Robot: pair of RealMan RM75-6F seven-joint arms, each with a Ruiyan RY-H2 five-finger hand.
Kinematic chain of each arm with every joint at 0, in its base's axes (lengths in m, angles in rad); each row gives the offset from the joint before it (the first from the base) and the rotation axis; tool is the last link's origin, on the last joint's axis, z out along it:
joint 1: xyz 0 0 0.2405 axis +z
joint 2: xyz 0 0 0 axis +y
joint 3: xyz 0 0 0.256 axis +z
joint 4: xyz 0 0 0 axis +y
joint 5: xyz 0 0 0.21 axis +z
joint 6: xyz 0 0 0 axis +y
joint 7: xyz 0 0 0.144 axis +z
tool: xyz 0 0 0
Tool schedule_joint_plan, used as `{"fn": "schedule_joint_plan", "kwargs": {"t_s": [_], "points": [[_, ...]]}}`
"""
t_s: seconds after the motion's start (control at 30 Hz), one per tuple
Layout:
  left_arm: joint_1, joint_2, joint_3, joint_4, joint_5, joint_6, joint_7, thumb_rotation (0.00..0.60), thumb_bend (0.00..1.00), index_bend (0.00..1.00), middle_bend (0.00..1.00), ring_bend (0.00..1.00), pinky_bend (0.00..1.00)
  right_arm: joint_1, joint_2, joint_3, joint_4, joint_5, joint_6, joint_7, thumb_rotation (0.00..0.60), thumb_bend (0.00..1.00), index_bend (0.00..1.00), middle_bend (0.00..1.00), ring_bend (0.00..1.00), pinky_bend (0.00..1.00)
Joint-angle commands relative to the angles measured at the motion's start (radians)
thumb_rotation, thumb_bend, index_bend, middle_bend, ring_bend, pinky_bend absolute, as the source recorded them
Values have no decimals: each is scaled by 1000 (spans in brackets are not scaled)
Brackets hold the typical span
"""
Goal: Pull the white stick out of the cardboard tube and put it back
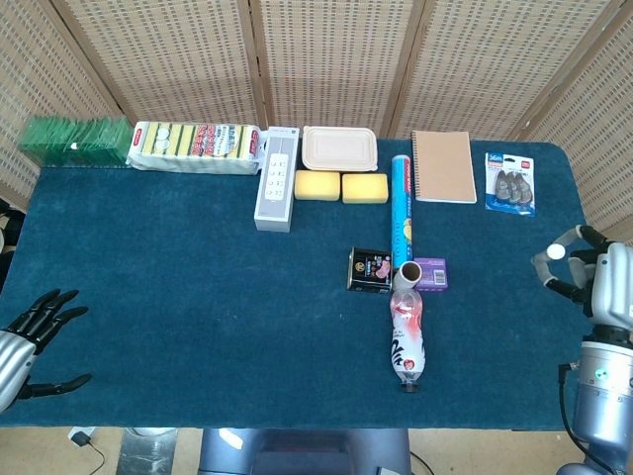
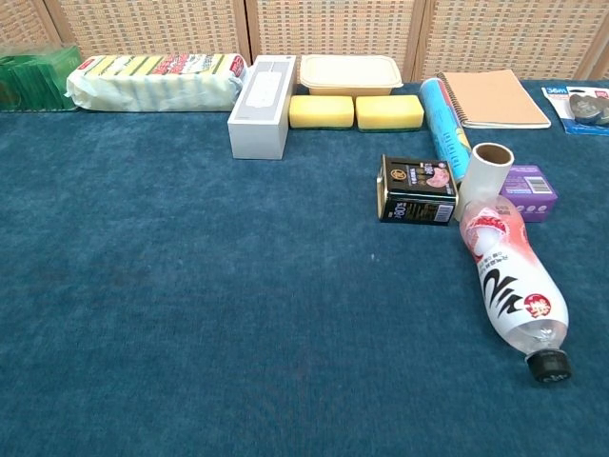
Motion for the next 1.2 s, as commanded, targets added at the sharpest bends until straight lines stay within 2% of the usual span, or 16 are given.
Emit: {"fn": "schedule_joint_plan", "kwargs": {"t_s": [0.03, 0.07, 0.13, 0.17, 0.23, 0.3, 0.33, 0.37, 0.43, 0.5, 0.67, 0.83, 0.97, 1.07, 1.1, 1.2], "points": [[1, 3, -1, 3, 5, 17, -29, 466, 114, 159, 84, 31, 237, -49, 6, -117, -16, -143, -12, 2, 600, 408, 812, 975, 1000, 836], [0, 0, -5, 4, -1, 15, -26, 463, 114, 159, 84, 31, 237, -48, -4, -104, 1, -137, -3, 19, 600, 407, 812, 975, 1000, 838], [-4, -6, -10, 4, -15, -2, -8, 462, 114, 159, 84, 31, 237, -14, -34, -8, 64, -10, 16, 37, 600, 407, 812, 975, 1000, 839], [-4, -5, -8, 3, -15, -7, -5, 464, 114, 160, 85, 31, 237, -5, -38, 12, 71, 28, 12, 37, 600, 407, 812, 975, 1000, 839], [-4, 0, 2, 0, 0, -8, -6, 466, 114, 160, 84, 32, 237, -13, -24, -6, 36, 21, -2, 30, 600, 408, 812, 976, 1000, 836], [-3, 5, 5, 1, 13, 8, -26, 470, 114, 160, 84, 31, 237, -55, -8, -114, -1, -112, -22, 26, 600, 408, 812, 976, 1000, 836], [-3, 4, 3, 2, 11, 12, -31, 470, 114, 160, 84, 32, 237, -65, -9, -130, -1, -149, -15, 37, 600, 408, 812, 976, 1000, 836], [-3, 2, -2, 4, 4, 12, -30, 470, 114, 160, 84, 31, 237, -66, -19, -121, 11, -156, -1, 50, 600, 408, 812, 976, 1000, 838], [-6, -4, -8, 4, -12, -6, -13, 466, 114, 160, 84, 31, 237, -44, -53, -47, 62, -74, 29, 69, 600, 408, 813, 977, 1000, 841], [-7, -2, -4, -1, -10, -13, -4, 461, 114, 159, 84, 31, 237, -28, -53, -29, 58, -25, 6, 55, 600, 408, 814, 978, 1000, 841], [-5, 6, 5, 0, 16, 9, -28, 469, 114, 160, 84, 32, 238, -53, -34, -107, 11, -116, -15, 37, 600, 408, 814, 978, 1000, 837], [-7, -2, 2, 3, 4, -7, -13, 467, 114, 160, 84, 31, 237, -71, -44, -143, -37, -216, 6, 53, 600, 408, 814, 978, 1000, 838], [-8, -1, 2, 2, 15, 3, -17, 464, 114, 159, 84, 31, 237, -102, -37, -215, -97, -345, 14, 45, 600, 408, 814, 978, 1000, 838], [-9, -3, 3, 3, 14, -2, -13, 466, 114, 160, 84, 31, 237, -132, -31, -293, -136, -490, 13, 26, 600, 408, 814, 977, 1000, 837], [-11, -3, 6, 2, 15, -9, -10, 465, 114, 160, 84, 31, 237, -145, -32, -335, -161, -578, 8, 11, 600, 408, 814, 977, 1000, 838], [-10, -2, 7, -1, 22, -2, -10, 462, 113, 160, 85, 32, 237, -155, -42, -347, -172, -619, 15, -15, 600, 408, 814, 977, 1000, 838]]}}
